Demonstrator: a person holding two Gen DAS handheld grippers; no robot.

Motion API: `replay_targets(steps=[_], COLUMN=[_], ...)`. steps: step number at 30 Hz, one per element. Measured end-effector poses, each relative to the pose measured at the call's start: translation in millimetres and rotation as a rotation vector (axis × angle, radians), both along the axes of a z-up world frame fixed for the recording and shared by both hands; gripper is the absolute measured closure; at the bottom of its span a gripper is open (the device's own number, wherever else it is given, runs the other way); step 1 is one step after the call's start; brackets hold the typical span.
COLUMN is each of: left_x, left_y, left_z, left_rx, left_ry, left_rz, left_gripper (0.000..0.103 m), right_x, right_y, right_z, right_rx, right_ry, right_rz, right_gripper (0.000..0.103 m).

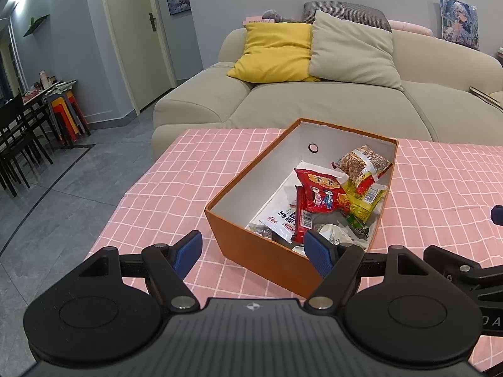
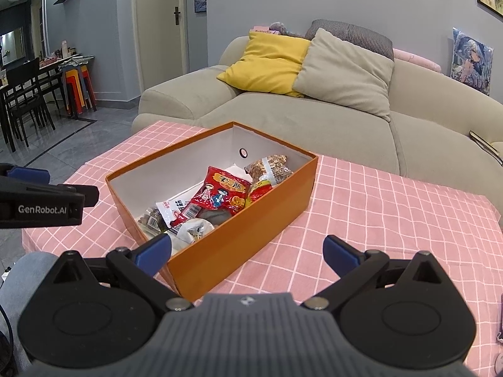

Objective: Organize snacks

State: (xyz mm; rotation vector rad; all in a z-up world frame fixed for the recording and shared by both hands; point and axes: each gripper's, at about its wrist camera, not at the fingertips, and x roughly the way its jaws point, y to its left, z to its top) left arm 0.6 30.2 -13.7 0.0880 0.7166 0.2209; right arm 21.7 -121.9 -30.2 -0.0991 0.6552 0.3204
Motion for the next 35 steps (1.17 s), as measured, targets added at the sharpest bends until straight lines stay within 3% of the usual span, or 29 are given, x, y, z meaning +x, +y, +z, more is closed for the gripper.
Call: replay_targets(steps=[35], left_x=[-6.5], left_y=[-3.6], left_z=[3.8], left_rx=[-0.014], left_ry=[-0.034], left_rz=[0.002], left_gripper=[0.015], right_x=[-6.6], right_y=[7.5], right_z=[4.5], right_rx=[-0.021], right_ry=[-0.023], right_rz=[0.022], right_gripper=[0.004])
